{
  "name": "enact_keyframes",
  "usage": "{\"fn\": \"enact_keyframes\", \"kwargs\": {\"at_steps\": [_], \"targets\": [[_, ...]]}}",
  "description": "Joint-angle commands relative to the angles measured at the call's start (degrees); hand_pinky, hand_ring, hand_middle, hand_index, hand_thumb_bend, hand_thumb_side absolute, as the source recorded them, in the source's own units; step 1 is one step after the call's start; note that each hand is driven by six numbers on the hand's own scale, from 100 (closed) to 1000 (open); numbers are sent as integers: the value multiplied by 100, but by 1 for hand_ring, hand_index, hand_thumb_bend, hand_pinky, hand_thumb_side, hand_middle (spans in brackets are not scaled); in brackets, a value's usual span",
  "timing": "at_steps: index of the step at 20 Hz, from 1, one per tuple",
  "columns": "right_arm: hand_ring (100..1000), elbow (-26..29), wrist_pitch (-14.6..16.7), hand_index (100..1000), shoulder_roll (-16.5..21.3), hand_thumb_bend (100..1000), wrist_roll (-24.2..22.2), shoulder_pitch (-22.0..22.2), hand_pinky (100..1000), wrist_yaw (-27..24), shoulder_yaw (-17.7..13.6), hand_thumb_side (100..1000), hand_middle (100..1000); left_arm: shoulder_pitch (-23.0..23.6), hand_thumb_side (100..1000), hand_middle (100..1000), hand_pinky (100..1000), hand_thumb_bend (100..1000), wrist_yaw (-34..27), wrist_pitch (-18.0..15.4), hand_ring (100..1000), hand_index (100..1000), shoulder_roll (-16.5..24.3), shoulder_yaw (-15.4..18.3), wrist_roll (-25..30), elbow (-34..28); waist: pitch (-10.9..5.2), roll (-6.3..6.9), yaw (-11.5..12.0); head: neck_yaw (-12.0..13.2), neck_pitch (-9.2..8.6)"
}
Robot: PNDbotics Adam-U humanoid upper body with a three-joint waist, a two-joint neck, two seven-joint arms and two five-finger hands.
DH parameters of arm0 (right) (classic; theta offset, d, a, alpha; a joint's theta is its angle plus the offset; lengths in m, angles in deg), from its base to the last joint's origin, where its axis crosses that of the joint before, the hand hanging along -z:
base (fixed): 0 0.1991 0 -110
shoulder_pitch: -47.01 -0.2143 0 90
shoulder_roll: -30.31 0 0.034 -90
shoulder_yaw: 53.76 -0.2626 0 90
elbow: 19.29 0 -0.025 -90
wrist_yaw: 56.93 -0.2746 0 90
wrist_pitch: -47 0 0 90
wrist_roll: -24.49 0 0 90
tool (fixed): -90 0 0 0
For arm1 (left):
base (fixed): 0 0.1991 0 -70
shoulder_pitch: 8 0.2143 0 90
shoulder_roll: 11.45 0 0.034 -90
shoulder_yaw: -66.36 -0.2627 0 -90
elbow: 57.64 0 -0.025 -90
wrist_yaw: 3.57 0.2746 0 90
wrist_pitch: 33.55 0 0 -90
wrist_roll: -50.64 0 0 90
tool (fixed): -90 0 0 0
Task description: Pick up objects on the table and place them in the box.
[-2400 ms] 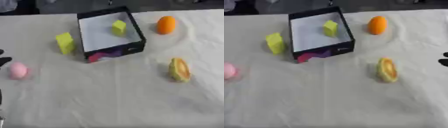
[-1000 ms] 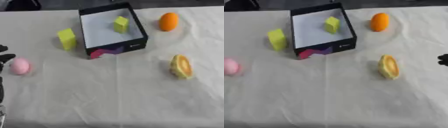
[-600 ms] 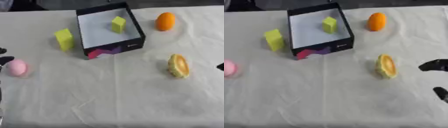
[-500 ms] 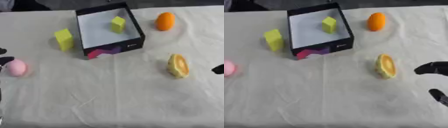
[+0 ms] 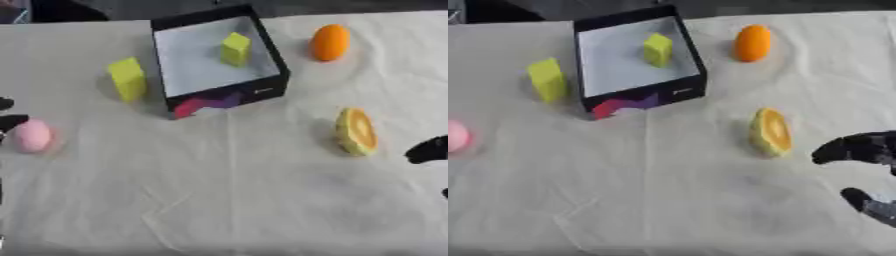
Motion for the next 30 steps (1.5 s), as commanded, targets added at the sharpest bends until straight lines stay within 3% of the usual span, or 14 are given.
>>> {"fn": "enact_keyframes", "kwargs": {"at_steps": [1,6,9,16,18,20,22,25,27,30], "targets": [[858,79,-30,916,221,100,149,-117,879,-134,-76,647,862,-27,773,687,827,100,0,-5,633,743,133,4,25,-64,23,-35,-16,-20,32],[855,79,-7,916,335,100,528,-375,878,-405,-122,483,861,-24,772,687,827,100,13,-2,634,743,144,2,23,-64,28,-38,-43,-35,32],[854,79,-85,916,360,100,493,-740,875,-490,-45,425,863,-25,771,688,827,100,14,0,634,743,150,-1,24,-61,11,-46,-52,-68,32],[858,-86,-458,915,84,100,-214,-1584,876,-552,171,330,864,-5,771,688,827,100,18,8,635,743,149,43,-16,-40,-38,-81,-138,-75,32],[859,-213,-441,916,-59,100,-468,-1795,877,-529,245,325,865,-3,771,689,827,100,21,12,636,743,147,53,-27,-33,-52,-96,-154,-79,32],[854,-367,-391,915,-213,100,-750,-1986,872,-501,332,402,862,-6,771,689,827,100,24,16,636,743,143,65,-38,-26,-61,-111,-163,-86,32],[854,-541,-339,915,-341,100,-1000,-2131,873,-477,399,415,863,10,772,689,828,100,33,17,636,743,144,77,-48,-20,-70,-121,-168,-84,32],[854,-777,-279,915,-552,100,-1224,-2387,873,-530,456,371,862,40,772,689,828,100,53,17,636,743,144,100,-73,-11,-82,-135,-184,-94,32],[851,-892,-234,911,-653,100,-1305,-2555,871,-564,479,279,856,55,771,689,828,100,65,16,637,743,153,114,-88,-10,-97,-150,-207,-75,32],[852,-992,-167,909,-742,100,-1344,-2727,868,-561,516,304,856,101,772,689,828,100,91,14,637,743,176,146,-120,-7,-121,-187,-261,-21,32]]}}
